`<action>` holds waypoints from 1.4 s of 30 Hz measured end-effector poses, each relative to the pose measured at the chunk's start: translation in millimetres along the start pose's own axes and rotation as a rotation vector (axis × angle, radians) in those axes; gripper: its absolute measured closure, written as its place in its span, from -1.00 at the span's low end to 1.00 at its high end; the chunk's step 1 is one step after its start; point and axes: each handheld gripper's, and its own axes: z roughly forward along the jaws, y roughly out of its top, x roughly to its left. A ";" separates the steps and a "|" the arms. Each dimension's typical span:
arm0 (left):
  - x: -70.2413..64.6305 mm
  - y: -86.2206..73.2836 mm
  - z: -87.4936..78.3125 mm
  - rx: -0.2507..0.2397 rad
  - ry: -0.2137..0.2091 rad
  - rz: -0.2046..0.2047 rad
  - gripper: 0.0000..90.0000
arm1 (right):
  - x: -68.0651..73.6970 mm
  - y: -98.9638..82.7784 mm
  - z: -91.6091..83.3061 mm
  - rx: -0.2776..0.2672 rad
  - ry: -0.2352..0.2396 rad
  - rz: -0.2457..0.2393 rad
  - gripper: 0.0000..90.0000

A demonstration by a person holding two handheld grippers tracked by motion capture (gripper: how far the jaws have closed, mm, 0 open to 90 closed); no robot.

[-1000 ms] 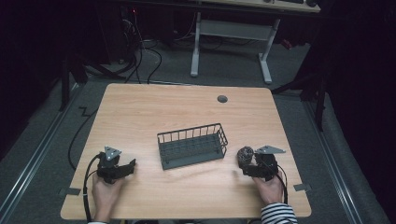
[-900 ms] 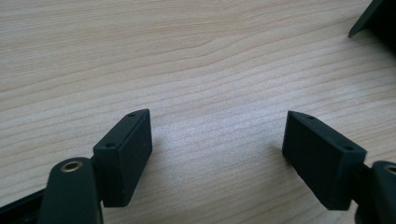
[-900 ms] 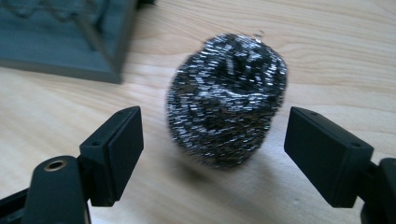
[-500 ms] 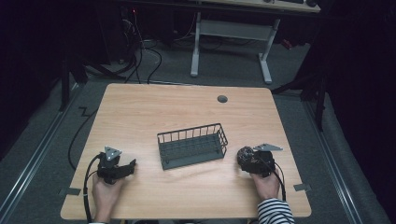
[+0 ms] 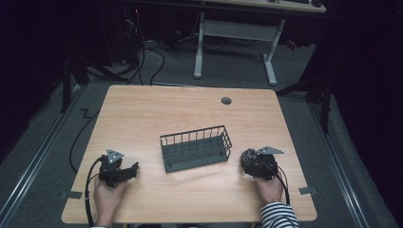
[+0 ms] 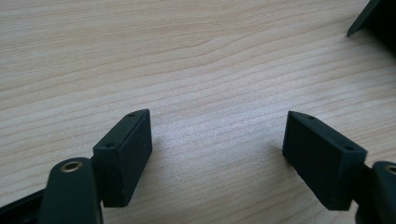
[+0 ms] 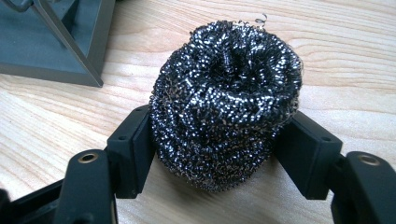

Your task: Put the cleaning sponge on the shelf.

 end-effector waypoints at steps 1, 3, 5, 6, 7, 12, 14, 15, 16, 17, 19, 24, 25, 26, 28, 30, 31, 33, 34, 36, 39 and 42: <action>0.0 0.0 0.0 0.000 0.000 0.000 -0.45 | 0.1 -0.1 -0.3 0.001 0.000 0.001 -0.25; 0.0 0.0 0.0 0.000 0.000 0.000 -0.45 | -0.1 -0.1 -0.6 0.000 -0.001 0.000 -0.24; 0.0 0.0 0.0 0.000 0.000 0.000 -0.45 | 0.2 -0.1 -1.2 -0.001 0.002 0.004 -0.23; 0.0 0.0 0.0 0.000 0.000 0.000 -0.45 | 0.3 -0.1 -1.5 -0.002 0.002 0.003 -0.23; 0.0 0.0 0.0 0.000 0.000 0.000 -0.45 | 0.5 -0.2 -1.8 -0.006 -0.001 0.001 -0.23; 0.0 0.0 0.0 0.000 0.000 0.000 -0.45 | -0.4 -0.7 -3.1 -0.018 -0.002 0.008 -0.23; 0.0 0.0 0.0 0.000 0.000 0.000 -0.45 | -1.0 -1.2 -3.3 -0.021 0.000 0.009 -0.22; 0.0 0.0 0.0 0.000 0.000 0.000 -0.45 | -0.9 -1.3 -3.8 -0.023 0.002 0.008 -0.22; 0.0 0.0 0.0 0.000 0.000 0.000 -0.45 | -0.7 -1.5 -4.3 -0.024 0.002 0.009 -0.22; 0.0 0.0 0.0 0.000 0.000 0.000 -0.45 | -0.7 -1.6 -4.7 -0.026 0.003 0.008 -0.22; 0.0 0.0 0.0 0.000 0.000 0.000 -0.45 | -0.8 -1.9 -5.6 -0.030 0.008 0.010 -0.22; 0.0 0.0 0.0 0.000 0.000 0.000 -0.45 | -1.4 -1.9 -9.7 -0.043 0.014 0.012 -0.22; 0.0 0.0 0.0 0.000 0.000 0.000 -0.45 | -1.2 -1.9 -11.2 -0.046 0.014 0.014 -0.22; 0.0 0.0 0.0 0.000 0.000 0.000 -0.45 | -1.5 -1.8 -12.7 -0.051 0.016 0.010 -0.22; 0.0 0.0 0.0 0.000 0.000 0.000 -0.45 | -1.7 -1.6 -16.6 -0.060 0.019 0.011 -0.21; 0.0 0.0 0.0 0.000 0.000 0.001 -0.45 | -2.3 -1.6 -20.9 -0.068 0.027 0.012 -0.21; 0.0 0.0 0.1 0.000 0.000 0.000 -0.45 | -2.3 -1.6 -23.2 -0.073 0.029 0.013 -0.21; 0.0 0.1 0.1 0.000 0.000 0.001 -0.45 | -2.7 -1.5 -27.7 -0.083 0.033 0.012 -0.21; 0.0 0.1 0.1 0.000 0.000 0.000 -0.45 | -2.6 -1.3 -30.0 -0.084 0.036 0.014 -0.21; 0.0 0.1 0.1 0.000 0.000 0.001 -0.45 | -2.8 -0.7 -34.2 -0.091 0.040 0.008 -0.21; 0.0 0.1 0.1 0.001 0.000 0.001 -0.45 | -3.2 -0.4 -39.5 -0.102 0.049 0.011 -0.21; 0.0 0.1 0.1 0.001 0.000 0.001 -0.45 | -3.9 -0.7 -42.6 -0.108 0.056 0.012 -0.21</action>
